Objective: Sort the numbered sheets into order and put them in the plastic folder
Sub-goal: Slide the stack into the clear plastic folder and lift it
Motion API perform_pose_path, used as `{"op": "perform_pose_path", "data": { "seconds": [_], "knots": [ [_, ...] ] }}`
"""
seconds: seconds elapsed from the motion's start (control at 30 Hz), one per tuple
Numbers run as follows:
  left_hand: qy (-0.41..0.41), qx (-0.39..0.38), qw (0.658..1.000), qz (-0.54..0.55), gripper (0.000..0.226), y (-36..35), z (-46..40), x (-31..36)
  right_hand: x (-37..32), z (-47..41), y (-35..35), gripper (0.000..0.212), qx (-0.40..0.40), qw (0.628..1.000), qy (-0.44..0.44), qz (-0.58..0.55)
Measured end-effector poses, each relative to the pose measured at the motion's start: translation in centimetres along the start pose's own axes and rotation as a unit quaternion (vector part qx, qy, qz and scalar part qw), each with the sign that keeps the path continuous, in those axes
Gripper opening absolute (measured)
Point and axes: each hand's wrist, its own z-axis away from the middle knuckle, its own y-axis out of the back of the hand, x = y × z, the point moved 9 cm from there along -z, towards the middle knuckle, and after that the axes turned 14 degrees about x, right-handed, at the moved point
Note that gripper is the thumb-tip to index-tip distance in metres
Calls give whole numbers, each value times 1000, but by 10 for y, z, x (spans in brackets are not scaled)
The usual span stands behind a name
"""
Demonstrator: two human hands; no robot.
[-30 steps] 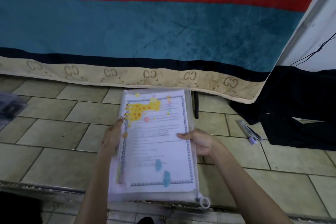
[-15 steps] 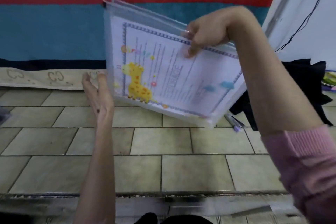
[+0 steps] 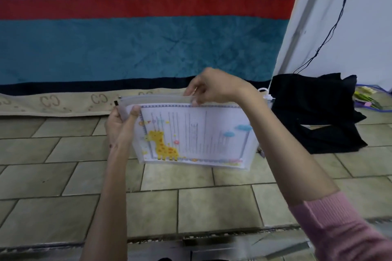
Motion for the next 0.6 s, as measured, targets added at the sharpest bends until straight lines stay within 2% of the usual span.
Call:
{"op": "perform_pose_path", "data": {
  "seconds": [0.03,0.07,0.13,0.17,0.2,0.23,0.27,0.3,0.4,0.43,0.53,0.6],
  "knots": [
    [7,-2,1000,-1,31,1,-3,-2,6,7,22,20,114,992,11,-61],
    [16,-3,1000,4,31,2,-5,-3,16,22,47,18,248,963,27,-107],
    [23,2,1000,9,30,4,-8,-5,47,69,79,20,482,866,24,-130],
    [24,5,1000,5,28,3,-9,-6,73,89,78,25,546,821,-21,-167],
    [27,5,1000,1,27,2,-8,-6,101,102,68,29,565,784,-87,-242],
    [31,9,999,1,27,2,-7,-6,128,106,49,31,552,744,-156,-342],
    [35,15,999,4,30,2,-7,-7,152,104,25,31,517,712,-214,-424],
    [37,18,999,5,32,2,-7,-7,166,102,5,33,480,697,-253,-469],
    [45,13,999,2,31,2,-7,-6,174,100,-15,62,451,722,-279,-445],
    [46,12,999,0,32,3,-8,-6,171,100,-13,60,466,715,-270,-446],
    [56,5,998,11,22,4,-8,-5,156,100,3,29,498,699,-230,-459],
    [59,49,996,38,17,12,-10,1,157,98,3,24,494,690,-229,-476]
  ]
}}
